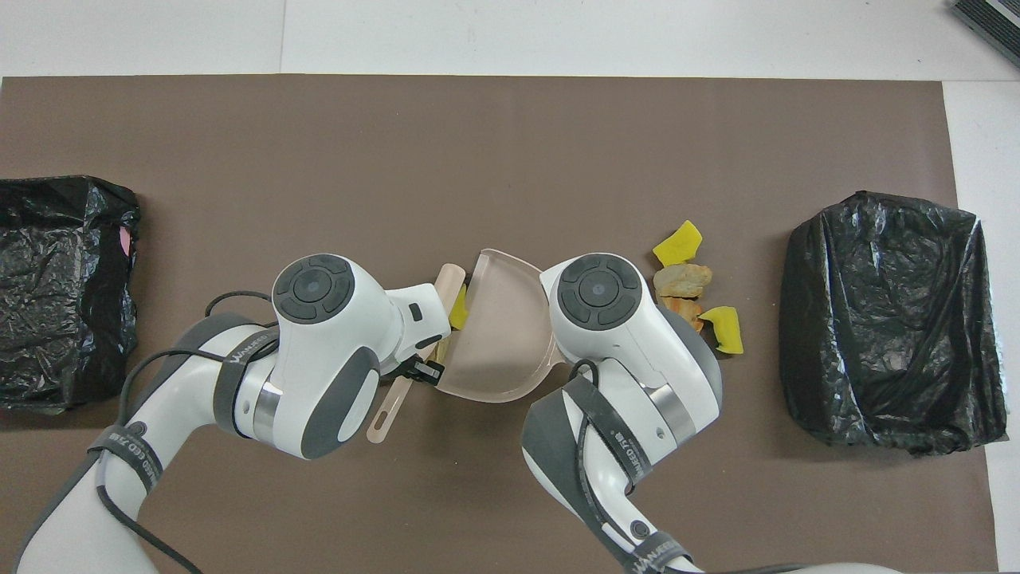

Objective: Sweep and dump trash in bin
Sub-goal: 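Brush the scraps and sponge into the dustpan held by the right gripper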

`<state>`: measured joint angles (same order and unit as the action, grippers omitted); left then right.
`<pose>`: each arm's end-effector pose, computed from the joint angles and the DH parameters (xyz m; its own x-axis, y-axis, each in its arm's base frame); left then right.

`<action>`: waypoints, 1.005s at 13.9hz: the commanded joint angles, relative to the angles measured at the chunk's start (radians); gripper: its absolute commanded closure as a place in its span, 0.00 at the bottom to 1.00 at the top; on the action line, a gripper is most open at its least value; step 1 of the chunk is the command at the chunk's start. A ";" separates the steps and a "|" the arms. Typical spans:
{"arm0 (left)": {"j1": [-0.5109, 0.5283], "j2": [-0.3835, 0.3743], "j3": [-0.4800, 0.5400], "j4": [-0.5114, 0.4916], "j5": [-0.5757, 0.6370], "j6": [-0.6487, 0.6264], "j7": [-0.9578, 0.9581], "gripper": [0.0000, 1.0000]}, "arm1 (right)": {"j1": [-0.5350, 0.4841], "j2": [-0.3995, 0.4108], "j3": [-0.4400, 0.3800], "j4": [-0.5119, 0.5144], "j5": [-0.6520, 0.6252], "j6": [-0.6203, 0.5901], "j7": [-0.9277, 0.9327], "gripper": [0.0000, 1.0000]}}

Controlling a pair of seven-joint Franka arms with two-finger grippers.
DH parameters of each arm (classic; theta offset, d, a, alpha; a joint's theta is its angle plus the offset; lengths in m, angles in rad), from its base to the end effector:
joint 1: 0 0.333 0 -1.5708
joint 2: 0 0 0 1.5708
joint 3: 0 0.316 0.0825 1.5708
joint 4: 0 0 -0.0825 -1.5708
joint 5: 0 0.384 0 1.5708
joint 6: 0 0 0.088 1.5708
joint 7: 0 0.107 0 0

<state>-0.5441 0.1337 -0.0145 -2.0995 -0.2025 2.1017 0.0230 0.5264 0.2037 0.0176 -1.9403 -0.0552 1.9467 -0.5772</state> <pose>0.4624 -0.3002 0.3472 0.8794 -0.4563 -0.1357 -0.4343 -0.8858 0.1636 0.4962 0.2954 0.3648 0.3981 0.8979 -0.1879 0.9062 -0.4168 -0.0713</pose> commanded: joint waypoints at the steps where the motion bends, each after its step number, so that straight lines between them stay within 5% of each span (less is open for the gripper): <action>1: -0.053 -0.025 -0.002 -0.011 -0.049 -0.035 -0.040 1.00 | 0.004 -0.030 0.004 -0.031 -0.009 0.044 0.030 1.00; 7: -0.045 -0.155 0.008 0.016 -0.077 -0.205 -0.063 1.00 | 0.004 -0.030 0.004 -0.029 -0.011 0.043 0.027 1.00; 10: -0.028 -0.233 0.016 -0.003 -0.061 -0.351 -0.228 1.00 | 0.004 -0.030 0.004 -0.029 -0.021 0.044 0.011 1.00; 14: -0.016 -0.301 0.013 -0.105 -0.058 -0.330 -0.273 1.00 | 0.004 -0.030 0.004 -0.029 -0.031 0.046 -0.001 1.00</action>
<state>-0.5679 -0.1059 0.0028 -2.1230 -0.2617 1.7482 -0.2281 0.5310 0.1981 0.0182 -1.9451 -0.0658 1.9681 -0.5754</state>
